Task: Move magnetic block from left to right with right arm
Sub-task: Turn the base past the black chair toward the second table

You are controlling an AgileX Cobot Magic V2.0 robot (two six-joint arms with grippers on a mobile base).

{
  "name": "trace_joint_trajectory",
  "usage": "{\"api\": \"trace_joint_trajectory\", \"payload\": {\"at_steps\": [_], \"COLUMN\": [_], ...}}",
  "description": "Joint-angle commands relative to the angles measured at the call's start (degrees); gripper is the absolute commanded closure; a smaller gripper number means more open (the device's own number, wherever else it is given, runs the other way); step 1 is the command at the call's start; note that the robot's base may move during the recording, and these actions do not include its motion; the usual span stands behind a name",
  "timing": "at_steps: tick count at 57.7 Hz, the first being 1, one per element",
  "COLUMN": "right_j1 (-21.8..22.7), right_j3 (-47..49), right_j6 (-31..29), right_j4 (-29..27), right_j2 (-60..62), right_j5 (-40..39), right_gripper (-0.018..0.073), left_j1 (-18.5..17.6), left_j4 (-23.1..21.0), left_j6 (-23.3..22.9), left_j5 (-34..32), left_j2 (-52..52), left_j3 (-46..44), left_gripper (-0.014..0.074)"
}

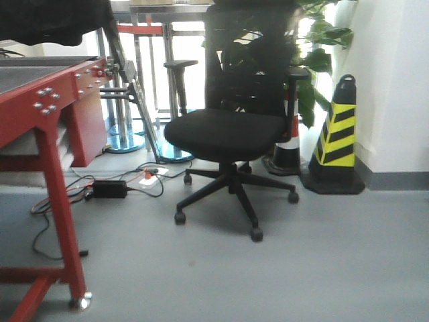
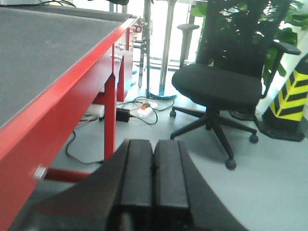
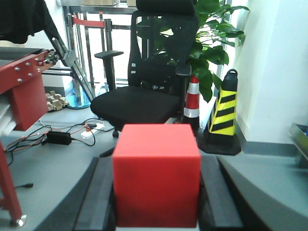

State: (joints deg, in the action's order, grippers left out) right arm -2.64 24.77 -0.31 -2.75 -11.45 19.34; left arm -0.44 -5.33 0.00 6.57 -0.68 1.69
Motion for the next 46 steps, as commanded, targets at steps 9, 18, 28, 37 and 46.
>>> {"api": "trace_joint_trajectory", "payload": {"at_steps": [9, 18, 28, 37, 46], "right_j1": [0.36, 0.36, 0.36, 0.36, 0.36], "right_j3": [1.46, 1.46, 1.46, 1.46, 1.46], "right_j6": [-0.40, -0.40, -0.40, -0.40, -0.40], "right_j4": [0.13, 0.13, 0.13, 0.13, 0.13], "right_j2": [-0.70, -0.70, -0.70, -0.70, -0.70], "right_j5": [-5.49, -5.49, -5.49, -5.49, -5.49], "right_gripper": [0.0277, 0.0277, 0.0277, 0.0277, 0.0277], "left_j1": [-0.38, -0.38, -0.38, -0.38, -0.38], "left_j4": [-0.51, -0.51, -0.51, -0.51, -0.51], "left_j6": [0.00, 0.00, 0.00, 0.00, 0.00], "left_j5": [-4.89, -4.89, -4.89, -4.89, -4.89], "left_j2": [-0.61, -0.61, -0.61, -0.61, -0.61], "left_j3": [0.65, 0.65, 0.65, 0.65, 0.65], "left_gripper": [0.0722, 0.0722, 0.0722, 0.0722, 0.0722]}}
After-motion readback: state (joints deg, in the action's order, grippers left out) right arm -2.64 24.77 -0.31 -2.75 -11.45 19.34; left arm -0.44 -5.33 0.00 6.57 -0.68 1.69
